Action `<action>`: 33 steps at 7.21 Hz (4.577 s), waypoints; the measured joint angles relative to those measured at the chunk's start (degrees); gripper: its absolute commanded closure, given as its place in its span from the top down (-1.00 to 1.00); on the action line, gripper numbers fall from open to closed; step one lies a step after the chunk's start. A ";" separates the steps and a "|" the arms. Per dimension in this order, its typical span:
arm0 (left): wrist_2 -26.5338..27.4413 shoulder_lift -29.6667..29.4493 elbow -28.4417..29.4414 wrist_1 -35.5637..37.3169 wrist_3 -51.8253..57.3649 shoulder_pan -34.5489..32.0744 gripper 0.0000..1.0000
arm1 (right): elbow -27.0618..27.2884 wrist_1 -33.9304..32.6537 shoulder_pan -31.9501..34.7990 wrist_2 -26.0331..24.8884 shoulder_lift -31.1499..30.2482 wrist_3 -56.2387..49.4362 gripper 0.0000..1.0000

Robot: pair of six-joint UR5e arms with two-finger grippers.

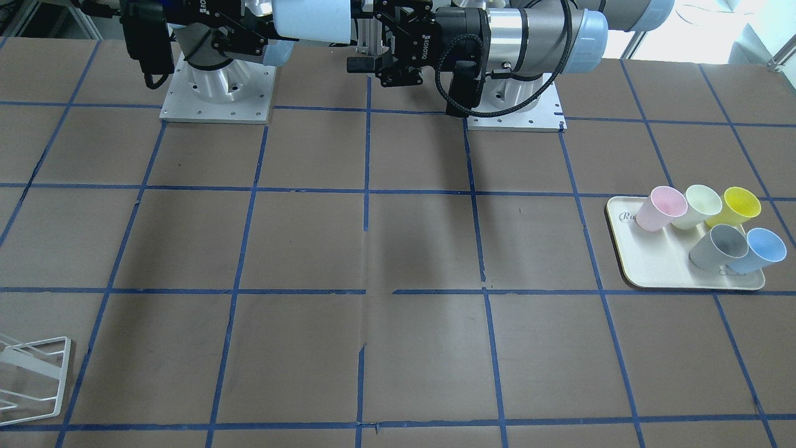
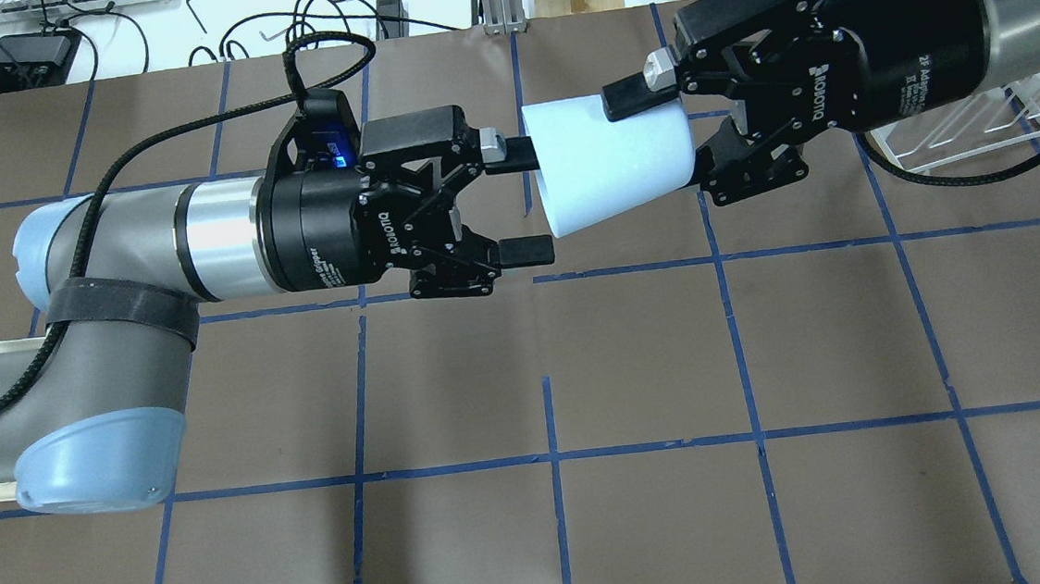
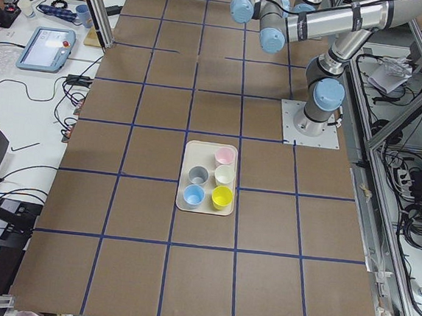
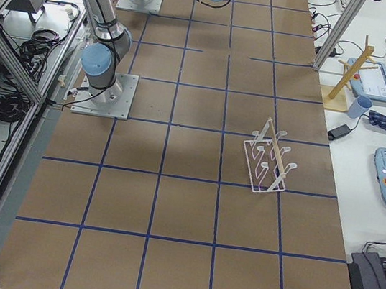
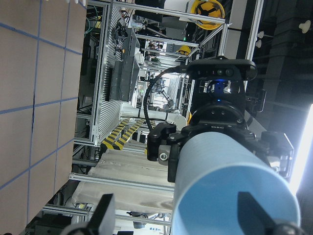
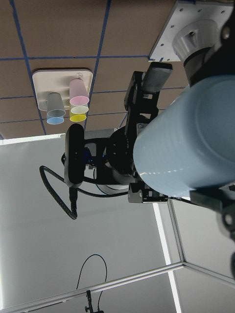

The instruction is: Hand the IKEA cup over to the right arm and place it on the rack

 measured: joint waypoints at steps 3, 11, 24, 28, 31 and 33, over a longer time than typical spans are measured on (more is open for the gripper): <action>15.27 0.16 1.51 0.25 -5.14 3.68 1.00 | 0.13 -5.94 -4.20 -8.46 0.27 0.99 -0.26; 82.21 -1.86 21.12 -22.92 10.87 3.88 1.00 | -2.31 -72.89 -11.22 -72.68 16.85 2.57 -0.36; 84.91 -3.30 22.51 -25.45 13.25 3.61 1.00 | -8.12 -82.17 -11.18 -73.57 28.88 -2.81 0.12; 84.70 -3.20 22.58 -25.67 14.17 3.54 1.00 | -8.37 -83.56 -11.20 -70.72 30.54 -1.58 1.00; 84.94 -2.87 22.67 -25.86 14.30 3.37 1.00 | -13.89 -76.77 -10.21 -70.09 29.68 2.18 1.00; 84.96 -2.78 22.66 -25.77 14.31 3.29 1.00 | -16.43 -63.63 -7.25 -65.18 25.83 15.21 1.00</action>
